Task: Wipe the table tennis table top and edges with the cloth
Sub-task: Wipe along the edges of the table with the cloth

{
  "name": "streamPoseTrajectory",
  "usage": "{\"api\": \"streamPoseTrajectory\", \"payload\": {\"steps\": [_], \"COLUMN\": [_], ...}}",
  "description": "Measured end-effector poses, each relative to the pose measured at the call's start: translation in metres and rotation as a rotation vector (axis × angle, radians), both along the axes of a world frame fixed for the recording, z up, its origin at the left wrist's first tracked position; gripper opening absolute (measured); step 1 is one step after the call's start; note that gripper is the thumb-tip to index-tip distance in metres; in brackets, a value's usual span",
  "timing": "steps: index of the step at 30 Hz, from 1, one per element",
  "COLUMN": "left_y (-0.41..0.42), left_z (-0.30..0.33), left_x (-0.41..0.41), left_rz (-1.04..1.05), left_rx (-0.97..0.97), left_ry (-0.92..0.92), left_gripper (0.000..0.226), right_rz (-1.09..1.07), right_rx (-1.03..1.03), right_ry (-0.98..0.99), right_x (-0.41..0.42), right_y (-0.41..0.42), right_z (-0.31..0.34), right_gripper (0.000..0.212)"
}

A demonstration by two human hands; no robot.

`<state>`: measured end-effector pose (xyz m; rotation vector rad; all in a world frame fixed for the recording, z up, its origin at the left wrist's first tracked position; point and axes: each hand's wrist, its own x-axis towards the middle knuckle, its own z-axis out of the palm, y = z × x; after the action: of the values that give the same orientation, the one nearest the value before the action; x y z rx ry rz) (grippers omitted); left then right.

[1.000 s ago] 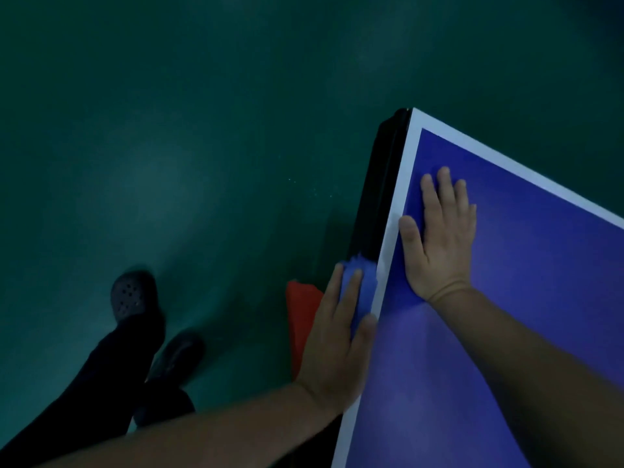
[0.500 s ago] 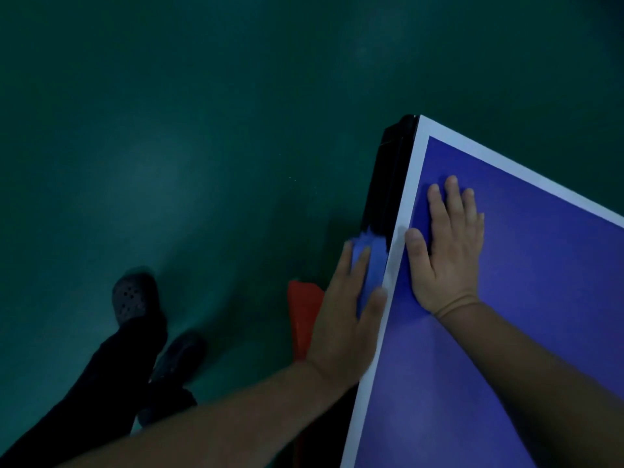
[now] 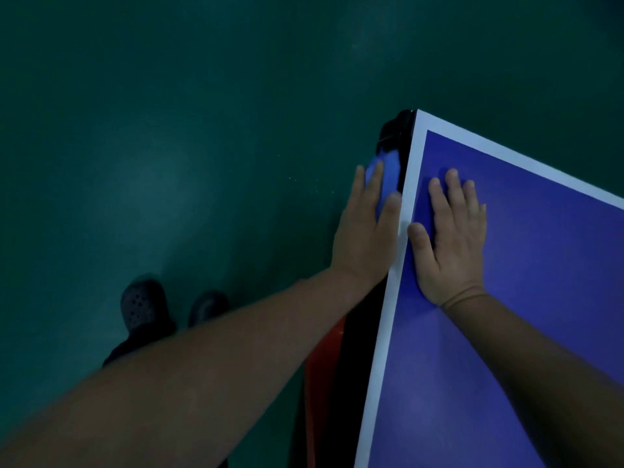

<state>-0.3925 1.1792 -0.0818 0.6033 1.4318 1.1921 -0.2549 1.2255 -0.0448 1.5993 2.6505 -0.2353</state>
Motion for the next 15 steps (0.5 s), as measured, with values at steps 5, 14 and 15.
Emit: {"api": "streamPoseTrajectory", "payload": {"steps": [5,14,15], "left_y": [-0.109,0.005,0.022], "left_z": [0.011,0.001,-0.002], "left_x": [0.032,-0.001,-0.009], "left_rz": [-0.075,-0.070,-0.070], "left_rx": [-0.046,-0.077,-0.053], "left_ry": [-0.109,0.011,0.035], "left_gripper": [0.052,0.056,0.058], "right_rz": [0.001,-0.012,0.005], "right_rx": [-0.004,-0.025,-0.019], "right_ry": [0.001,-0.003,-0.011], "right_x": [-0.001,-0.002,-0.004], "right_y": [-0.001,0.007,0.017], "right_z": [0.001,0.006,0.009], "right_gripper": [0.066,0.066,0.067]}}
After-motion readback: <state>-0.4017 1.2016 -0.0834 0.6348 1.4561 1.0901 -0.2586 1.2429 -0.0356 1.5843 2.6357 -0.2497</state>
